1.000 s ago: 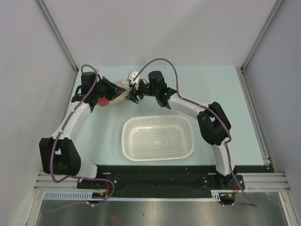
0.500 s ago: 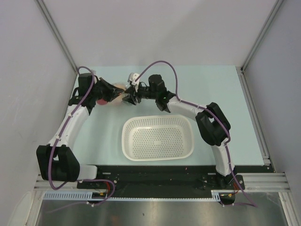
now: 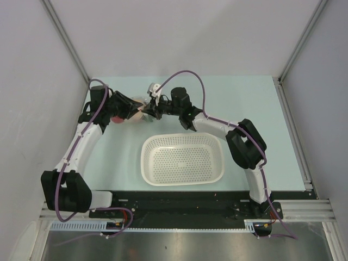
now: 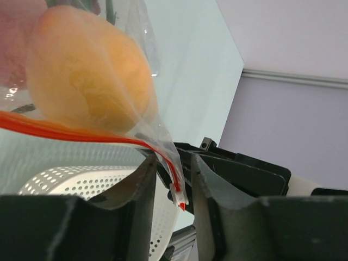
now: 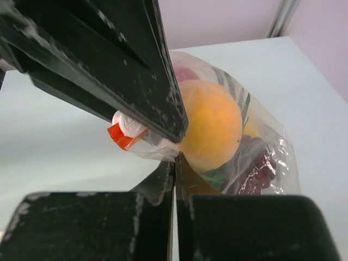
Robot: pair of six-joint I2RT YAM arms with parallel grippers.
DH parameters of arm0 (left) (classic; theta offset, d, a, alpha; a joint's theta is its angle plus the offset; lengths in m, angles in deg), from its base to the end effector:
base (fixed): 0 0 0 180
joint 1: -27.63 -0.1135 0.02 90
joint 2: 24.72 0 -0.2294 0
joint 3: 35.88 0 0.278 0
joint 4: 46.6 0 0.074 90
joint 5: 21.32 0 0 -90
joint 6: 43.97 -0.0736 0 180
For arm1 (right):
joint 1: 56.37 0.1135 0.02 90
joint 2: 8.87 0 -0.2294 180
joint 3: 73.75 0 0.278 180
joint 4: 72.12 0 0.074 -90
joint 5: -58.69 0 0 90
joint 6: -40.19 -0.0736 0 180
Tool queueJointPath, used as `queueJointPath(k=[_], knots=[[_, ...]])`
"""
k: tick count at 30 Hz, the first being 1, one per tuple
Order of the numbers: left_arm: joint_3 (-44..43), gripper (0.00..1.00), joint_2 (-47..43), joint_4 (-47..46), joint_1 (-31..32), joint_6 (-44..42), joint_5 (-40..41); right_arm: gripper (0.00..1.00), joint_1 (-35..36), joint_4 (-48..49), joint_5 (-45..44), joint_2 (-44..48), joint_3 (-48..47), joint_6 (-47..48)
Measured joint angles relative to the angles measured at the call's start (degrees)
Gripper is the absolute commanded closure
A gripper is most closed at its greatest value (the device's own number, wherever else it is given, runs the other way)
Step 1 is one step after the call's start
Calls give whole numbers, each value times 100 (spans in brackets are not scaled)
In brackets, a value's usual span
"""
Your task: Open the zip-top bag and remove the fake food
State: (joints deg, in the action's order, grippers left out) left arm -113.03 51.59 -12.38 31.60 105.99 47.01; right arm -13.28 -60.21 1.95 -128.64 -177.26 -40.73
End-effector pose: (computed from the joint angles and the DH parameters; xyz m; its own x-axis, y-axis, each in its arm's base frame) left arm 0.3598 -0.0522 0.2621 -0.5968 -0.7650 -0.2422 -0.2889 0.4864 -0.8246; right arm 0.3638 0.3956 0.2245 0.0985 -0.0886 -0.9912 -0.9672 0.2259 -0.1163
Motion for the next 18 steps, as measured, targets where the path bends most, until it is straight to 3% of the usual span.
queueJointPath(k=[3,11,18], knots=[[-15,60,-155,264,4,66,212,100,7,-59,-59,0,7,9],[-151,69,-208,719,4,190,337,100,-52,-66,-59,0,7,4],[-153,65,-208,796,4,323,291,100,-72,-122,-39,0,7,15]])
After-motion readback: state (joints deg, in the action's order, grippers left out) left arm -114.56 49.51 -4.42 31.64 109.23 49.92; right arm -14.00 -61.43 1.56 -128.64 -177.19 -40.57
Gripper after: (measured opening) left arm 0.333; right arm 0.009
